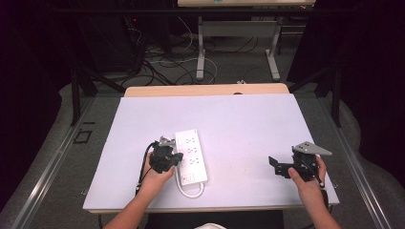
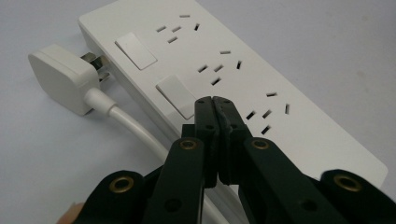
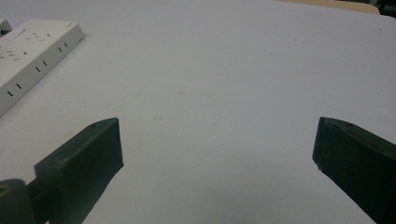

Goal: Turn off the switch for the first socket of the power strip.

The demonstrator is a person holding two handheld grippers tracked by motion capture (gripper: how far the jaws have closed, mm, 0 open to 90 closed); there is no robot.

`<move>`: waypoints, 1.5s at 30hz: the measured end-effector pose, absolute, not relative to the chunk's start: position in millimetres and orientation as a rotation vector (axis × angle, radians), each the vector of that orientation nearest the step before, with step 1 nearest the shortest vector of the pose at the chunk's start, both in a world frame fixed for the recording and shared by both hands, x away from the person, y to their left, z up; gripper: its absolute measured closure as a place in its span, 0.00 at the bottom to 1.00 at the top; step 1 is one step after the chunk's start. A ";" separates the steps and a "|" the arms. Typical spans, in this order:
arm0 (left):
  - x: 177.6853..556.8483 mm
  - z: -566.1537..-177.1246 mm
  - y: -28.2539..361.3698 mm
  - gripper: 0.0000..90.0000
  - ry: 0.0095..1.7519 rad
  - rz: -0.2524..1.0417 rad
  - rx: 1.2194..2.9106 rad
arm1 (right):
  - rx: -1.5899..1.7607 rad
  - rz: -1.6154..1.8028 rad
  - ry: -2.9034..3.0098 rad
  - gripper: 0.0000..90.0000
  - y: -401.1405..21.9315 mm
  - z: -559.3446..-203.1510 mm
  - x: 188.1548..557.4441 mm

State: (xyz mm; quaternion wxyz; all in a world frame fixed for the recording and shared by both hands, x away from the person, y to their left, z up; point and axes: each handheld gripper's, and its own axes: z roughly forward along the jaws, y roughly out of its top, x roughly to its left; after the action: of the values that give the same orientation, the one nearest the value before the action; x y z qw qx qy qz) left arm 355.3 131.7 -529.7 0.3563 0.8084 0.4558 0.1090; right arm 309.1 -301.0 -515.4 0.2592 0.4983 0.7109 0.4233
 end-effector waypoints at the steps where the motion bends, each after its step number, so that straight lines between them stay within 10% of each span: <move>1: 355.3 -530.1 131.4 0.99 1.177 0.280 2.090 | 1.352 1.148 1.926 0.01 -301.0 -515.5 309.1; 45: 356.6 -531.8 130.6 1.00 1.170 0.277 2.088 | 1.360 1.161 1.940 0.02 -302.1 -517.1 310.3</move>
State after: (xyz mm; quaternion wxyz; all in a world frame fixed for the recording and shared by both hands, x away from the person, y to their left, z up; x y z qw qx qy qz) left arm 356.6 130.6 -531.8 0.3581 0.8091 0.4533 0.1075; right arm 310.3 -302.1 -517.1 0.2491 0.4994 0.7121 0.4261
